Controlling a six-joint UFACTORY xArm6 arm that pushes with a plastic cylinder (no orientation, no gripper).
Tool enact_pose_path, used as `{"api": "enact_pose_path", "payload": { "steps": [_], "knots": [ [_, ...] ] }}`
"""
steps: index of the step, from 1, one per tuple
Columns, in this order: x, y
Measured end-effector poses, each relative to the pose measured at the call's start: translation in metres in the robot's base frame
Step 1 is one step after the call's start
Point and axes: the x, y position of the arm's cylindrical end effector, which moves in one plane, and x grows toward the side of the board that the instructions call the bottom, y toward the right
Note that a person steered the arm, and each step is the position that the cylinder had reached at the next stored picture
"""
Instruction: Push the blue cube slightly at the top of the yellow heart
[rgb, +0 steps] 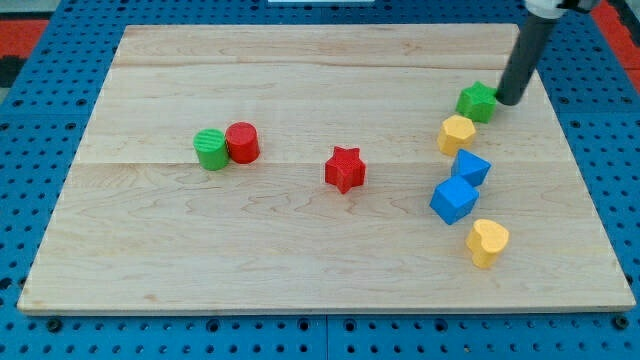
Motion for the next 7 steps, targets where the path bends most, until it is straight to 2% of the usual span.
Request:
{"api": "enact_pose_path", "payload": {
  "steps": [1,3,4,6,7],
  "knots": [
    [-0.001,-0.018],
    [0.003,0.000],
    [0.040,0.031],
    [0.087,0.031],
    [0.150,0.071]
  ]
}}
